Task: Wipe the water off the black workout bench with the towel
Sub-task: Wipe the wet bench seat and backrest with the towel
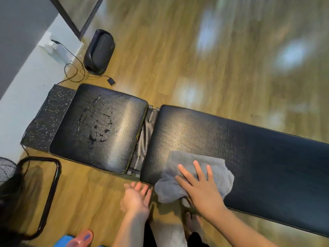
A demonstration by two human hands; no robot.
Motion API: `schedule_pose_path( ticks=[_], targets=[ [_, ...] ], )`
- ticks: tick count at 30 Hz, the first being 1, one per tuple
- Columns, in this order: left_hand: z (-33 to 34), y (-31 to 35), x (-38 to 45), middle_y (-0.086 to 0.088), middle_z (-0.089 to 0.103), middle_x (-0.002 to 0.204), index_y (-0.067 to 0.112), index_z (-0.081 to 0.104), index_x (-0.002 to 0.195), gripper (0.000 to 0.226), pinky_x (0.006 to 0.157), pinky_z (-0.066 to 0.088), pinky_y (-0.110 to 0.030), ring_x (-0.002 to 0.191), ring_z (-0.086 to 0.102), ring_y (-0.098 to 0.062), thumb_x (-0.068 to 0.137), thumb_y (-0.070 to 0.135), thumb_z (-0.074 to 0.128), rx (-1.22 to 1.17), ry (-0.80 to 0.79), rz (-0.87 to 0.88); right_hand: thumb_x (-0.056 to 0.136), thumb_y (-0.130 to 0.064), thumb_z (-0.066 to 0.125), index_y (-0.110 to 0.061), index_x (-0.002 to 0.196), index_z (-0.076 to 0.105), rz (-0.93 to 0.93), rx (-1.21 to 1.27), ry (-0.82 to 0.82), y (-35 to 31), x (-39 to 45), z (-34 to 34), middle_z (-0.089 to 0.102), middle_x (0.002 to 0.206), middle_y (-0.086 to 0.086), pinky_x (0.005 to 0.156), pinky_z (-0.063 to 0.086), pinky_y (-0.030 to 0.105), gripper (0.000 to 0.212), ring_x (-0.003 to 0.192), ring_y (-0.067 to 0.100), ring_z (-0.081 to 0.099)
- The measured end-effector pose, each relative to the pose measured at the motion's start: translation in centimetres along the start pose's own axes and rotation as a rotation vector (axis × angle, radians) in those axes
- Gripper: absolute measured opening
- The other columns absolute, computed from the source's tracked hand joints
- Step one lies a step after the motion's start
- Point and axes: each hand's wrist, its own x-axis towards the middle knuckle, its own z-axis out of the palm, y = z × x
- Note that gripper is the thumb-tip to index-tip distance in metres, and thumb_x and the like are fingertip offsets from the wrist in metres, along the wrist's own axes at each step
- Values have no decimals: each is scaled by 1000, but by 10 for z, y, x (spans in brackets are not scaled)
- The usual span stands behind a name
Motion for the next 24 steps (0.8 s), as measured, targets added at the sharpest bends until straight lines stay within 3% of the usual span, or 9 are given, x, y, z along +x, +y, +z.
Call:
schedule_pose_path(
  ticks=[4,9,14,19,24],
  targets=[
    [-11,41,21,-7,45,145,20,29,148,52,99,45,-43,123,53,-33,101,42,25,18,32,32,71,-31,84,-32,136,53,117,68,-29,-15,5,-10,35,157,2,106,24,74,72,139,52,29],
    [-17,99,32,-6,42,147,20,31,145,45,102,43,-43,127,48,-30,103,34,26,-52,72,142,67,-20,87,-28,135,54,395,217,-39,-57,31,-20,36,156,-1,102,32,74,76,136,52,33],
    [-31,150,44,-7,35,152,18,29,148,57,107,36,-45,137,37,-31,100,48,20,-87,12,146,80,-11,75,-25,138,50,525,372,110,-101,73,-34,30,159,-4,106,26,74,65,140,50,28],
    [-46,189,63,-9,29,156,16,29,149,66,113,28,-48,143,29,-32,98,57,14,-112,-34,139,73,-10,80,-25,138,48,349,384,198,-158,133,-53,32,159,-1,104,28,74,74,140,51,28],
    [-58,218,81,-9,42,149,18,35,145,69,113,27,-46,135,42,-30,96,62,14,-126,-82,98,73,-24,71,-25,134,50,65,220,145,-223,204,-59,38,154,2,99,29,78,64,135,53,36]
  ],
)
